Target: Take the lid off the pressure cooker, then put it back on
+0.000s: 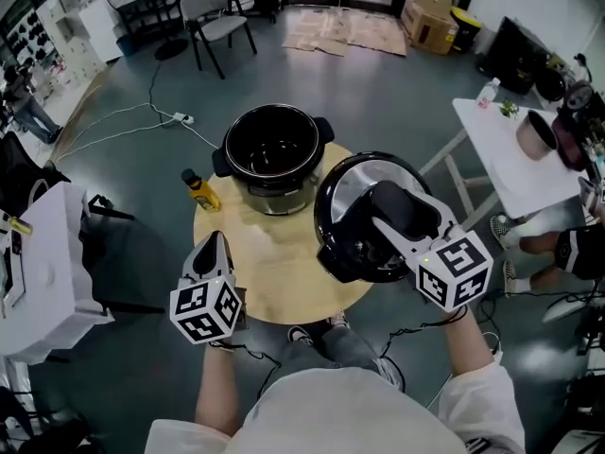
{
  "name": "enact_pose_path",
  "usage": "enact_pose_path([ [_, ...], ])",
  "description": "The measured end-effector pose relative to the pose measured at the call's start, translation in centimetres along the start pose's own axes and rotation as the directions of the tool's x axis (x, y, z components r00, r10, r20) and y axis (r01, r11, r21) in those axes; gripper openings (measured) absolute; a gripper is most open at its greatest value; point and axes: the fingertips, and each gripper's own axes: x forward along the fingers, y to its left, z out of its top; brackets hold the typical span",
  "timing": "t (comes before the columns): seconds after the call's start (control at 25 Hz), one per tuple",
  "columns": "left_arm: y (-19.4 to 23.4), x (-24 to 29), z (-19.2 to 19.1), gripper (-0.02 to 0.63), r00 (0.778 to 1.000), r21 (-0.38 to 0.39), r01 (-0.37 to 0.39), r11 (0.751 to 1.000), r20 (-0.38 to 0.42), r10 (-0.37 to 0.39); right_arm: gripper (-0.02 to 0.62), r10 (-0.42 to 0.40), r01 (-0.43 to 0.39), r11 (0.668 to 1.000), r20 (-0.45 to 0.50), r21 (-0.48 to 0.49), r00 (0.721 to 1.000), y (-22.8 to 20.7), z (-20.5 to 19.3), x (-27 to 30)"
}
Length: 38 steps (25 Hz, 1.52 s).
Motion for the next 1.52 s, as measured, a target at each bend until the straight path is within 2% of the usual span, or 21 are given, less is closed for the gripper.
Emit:
enact_pose_path([
  [0.32,1.0,0.8,-3.5,-0.009,0.998,-0.018,-0.033,0.999,-0.062,0.032,0.282,0.009,-0.008,1.0,-0.054,0.028,0.998,1.6,-4.9,1.7],
  [0.64,2.8,1.2,-7.5,-0.01,0.989,-0.049,-0.079,0.996,-0.13,0.072,0.282,0.052,-0.044,0.997,-0.129,0.062,0.99,3.6,-9.5,4.7],
  [1.52,6.9,-0.2,-14.8,-0.009,0.957,-0.083,-0.192,0.978,-0.235,0.168,0.282,0.193,-0.188,0.981,-0.24,0.043,0.951,9.7,-17.8,12.1],
])
